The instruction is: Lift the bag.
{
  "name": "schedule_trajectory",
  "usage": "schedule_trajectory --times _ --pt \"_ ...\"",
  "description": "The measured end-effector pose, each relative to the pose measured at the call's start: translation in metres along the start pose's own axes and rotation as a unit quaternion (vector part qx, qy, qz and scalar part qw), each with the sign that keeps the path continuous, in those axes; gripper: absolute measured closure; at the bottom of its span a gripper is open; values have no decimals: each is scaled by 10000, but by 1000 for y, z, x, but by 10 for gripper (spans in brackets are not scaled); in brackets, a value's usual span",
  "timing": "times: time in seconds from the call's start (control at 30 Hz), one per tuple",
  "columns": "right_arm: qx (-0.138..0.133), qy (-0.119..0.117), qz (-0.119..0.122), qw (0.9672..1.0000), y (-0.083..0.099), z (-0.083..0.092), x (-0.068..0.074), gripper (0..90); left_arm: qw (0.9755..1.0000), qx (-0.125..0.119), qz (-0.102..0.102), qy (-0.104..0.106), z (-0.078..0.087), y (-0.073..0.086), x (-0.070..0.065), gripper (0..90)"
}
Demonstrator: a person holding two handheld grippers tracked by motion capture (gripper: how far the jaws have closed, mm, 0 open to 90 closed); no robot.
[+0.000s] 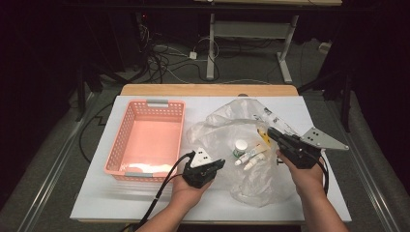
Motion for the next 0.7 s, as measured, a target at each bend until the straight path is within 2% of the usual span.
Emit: schedule_trajectory --times 0.07,0.1,0.17,0.33,0.4,0.43,0.53,0.7 --pt "-22 38 -64 10000 -1 1 1 900 9999 -90 -87 -45 5 -4 -1 882" --pt "-75 49 3 10000 -2 1 0 900 9999 -139 -84 -60 7 -6 -1 882" --pt "-87 69 -36 9999 -3 1 1 900 9996 -246 -110 -97 13 -10 -1 882" --pt "-80 80 -2 9999 -2 -2 5 900 9982 -425 -280 -325 27 -21 -2 882" --pt "-116 88 4 9999 -3 -3 7 900 9971 -514 -386 -405 31 -26 -3 882" --pt "-133 95 59 9998 -4 -3 7 900 9968 -556 -381 -422 34 -29 -3 882" --pt "-165 112 4 9998 -4 -5 8 900 9953 -772 -334 -484 41 -39 0 882" --pt "-318 117 25 9994 -13 -11 11 900 9914 -1081 -395 -625 52 -63 7 882"
Point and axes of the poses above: each handheld gripper's, and its own axes: z roughly backward along the jaws, y roughly out of its underside, x roughly to its left, the point moved 1 cm from there along -z, roughly forward along the jaws
